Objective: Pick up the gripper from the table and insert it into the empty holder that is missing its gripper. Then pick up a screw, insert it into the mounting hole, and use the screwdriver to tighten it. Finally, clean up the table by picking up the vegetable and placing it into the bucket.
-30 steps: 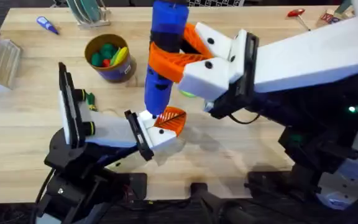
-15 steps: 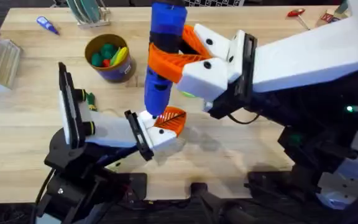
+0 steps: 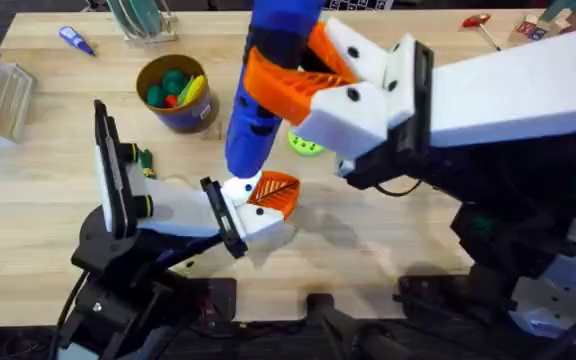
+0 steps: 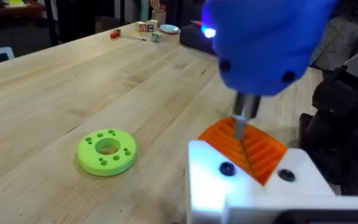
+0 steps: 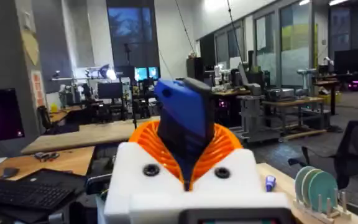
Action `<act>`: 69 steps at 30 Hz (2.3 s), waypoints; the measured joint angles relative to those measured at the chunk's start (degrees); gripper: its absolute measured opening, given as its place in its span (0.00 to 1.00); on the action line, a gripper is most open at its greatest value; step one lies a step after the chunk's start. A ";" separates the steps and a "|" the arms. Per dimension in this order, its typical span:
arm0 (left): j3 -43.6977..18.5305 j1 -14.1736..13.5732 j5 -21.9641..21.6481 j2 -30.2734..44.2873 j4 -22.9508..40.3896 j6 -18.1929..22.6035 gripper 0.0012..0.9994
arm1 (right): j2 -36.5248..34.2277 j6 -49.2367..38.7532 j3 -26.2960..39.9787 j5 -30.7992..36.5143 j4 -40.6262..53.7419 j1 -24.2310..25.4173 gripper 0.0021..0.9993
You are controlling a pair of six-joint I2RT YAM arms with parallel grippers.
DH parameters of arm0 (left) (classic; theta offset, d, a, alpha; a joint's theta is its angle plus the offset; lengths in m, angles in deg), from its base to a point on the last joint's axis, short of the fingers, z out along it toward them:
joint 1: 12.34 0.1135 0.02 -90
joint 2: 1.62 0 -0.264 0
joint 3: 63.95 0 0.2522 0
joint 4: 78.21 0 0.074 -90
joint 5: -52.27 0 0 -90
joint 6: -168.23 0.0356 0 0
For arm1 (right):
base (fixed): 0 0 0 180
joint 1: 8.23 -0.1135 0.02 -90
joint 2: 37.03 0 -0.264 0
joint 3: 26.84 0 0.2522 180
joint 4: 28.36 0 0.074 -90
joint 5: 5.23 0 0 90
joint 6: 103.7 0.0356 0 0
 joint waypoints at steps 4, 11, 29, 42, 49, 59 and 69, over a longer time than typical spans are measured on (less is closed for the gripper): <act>0.00 0.00 0.00 -0.02 0.00 0.00 0.00 | 0.34 0.23 0.00 0.01 0.15 0.02 0.02; 0.00 0.00 0.00 0.00 0.00 0.00 0.00 | 0.34 0.28 0.00 0.01 3.52 0.02 0.02; 0.00 0.00 0.02 -0.01 0.00 0.00 0.00 | -0.06 0.21 0.00 0.03 5.39 0.02 0.02; 0.00 0.00 0.10 -0.01 0.00 0.00 0.00 | -0.84 0.13 0.00 0.23 5.36 0.04 0.02; 0.00 0.00 0.17 0.00 0.00 0.00 0.00 | -0.42 0.06 0.03 0.23 -3.81 0.14 0.02; 0.00 0.00 0.17 -0.01 0.00 0.00 0.00 | 2.07 -5.11 0.74 0.15 9.59 6.16 0.02; 0.00 0.00 0.18 0.00 0.00 0.00 0.00 | -0.14 -30.20 9.21 6.06 47.93 21.72 0.02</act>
